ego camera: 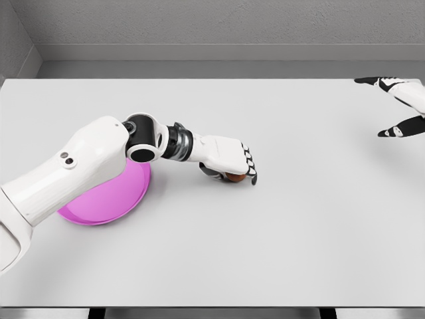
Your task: Put the apple on the plate with both arms
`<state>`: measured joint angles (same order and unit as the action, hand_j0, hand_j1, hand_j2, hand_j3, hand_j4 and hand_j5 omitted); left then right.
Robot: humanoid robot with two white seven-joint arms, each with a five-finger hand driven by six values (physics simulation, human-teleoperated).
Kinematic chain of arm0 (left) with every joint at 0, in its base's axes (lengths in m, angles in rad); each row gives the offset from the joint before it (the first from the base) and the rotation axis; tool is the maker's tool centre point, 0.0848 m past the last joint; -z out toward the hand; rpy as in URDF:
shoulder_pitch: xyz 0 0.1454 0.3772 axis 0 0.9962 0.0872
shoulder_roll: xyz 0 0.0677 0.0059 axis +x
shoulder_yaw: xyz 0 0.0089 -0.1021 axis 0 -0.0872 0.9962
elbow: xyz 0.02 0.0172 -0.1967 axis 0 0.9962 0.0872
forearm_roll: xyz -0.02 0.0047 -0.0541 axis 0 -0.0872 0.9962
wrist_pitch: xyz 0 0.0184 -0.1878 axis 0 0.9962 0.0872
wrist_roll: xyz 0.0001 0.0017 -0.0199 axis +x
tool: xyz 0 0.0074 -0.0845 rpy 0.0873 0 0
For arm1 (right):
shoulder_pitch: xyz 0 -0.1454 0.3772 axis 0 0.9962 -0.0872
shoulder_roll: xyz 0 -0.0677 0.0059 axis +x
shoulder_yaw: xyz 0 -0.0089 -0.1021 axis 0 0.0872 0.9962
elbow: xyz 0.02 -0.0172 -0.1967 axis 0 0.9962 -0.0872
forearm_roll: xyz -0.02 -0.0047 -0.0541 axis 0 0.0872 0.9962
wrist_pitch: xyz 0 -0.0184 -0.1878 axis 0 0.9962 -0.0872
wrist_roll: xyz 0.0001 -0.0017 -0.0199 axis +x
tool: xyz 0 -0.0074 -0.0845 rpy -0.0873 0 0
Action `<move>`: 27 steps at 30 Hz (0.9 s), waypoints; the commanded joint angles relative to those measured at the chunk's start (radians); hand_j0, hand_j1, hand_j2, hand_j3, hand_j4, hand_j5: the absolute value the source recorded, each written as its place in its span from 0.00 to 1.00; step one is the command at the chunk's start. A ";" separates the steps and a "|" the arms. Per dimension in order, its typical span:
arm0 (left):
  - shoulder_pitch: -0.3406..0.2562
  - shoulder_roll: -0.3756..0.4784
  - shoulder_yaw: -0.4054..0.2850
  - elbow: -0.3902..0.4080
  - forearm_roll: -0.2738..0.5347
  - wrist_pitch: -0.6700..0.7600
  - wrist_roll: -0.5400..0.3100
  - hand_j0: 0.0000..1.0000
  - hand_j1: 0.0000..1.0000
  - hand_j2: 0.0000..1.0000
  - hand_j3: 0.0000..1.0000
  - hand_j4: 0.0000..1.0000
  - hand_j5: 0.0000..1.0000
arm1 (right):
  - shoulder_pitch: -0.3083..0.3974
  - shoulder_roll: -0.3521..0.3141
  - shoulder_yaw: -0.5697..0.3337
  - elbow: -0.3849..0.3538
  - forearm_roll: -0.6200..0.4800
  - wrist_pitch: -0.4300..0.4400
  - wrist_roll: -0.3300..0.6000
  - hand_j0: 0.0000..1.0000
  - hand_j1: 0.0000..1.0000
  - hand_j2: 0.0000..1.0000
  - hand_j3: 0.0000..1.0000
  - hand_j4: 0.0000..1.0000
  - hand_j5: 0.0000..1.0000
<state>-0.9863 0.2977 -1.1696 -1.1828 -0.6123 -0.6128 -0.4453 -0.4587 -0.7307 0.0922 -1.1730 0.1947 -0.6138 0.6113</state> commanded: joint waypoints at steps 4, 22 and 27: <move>0.000 0.001 0.001 -0.001 0.005 0.002 0.000 0.66 0.66 0.66 0.66 0.66 0.66 | 0.000 -0.001 0.000 0.000 -0.008 0.003 0.000 1.00 1.00 1.00 1.00 1.00 1.00; -0.002 0.015 0.001 -0.026 0.008 0.002 -0.001 0.54 0.54 0.54 0.54 0.54 0.54 | 0.000 -0.001 0.000 0.000 -0.008 0.003 0.000 1.00 1.00 1.00 1.00 1.00 1.00; -0.006 0.081 0.005 -0.113 0.025 0.002 0.000 0.51 0.51 0.51 0.51 0.51 0.51 | 0.000 -0.001 0.000 0.000 -0.008 0.003 0.000 1.00 1.00 1.00 1.00 1.00 1.00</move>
<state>-0.9940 0.3542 -1.1668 -1.2633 -0.5969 -0.6129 -0.4459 -0.4587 -0.7307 0.0923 -1.1724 0.1948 -0.6138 0.6113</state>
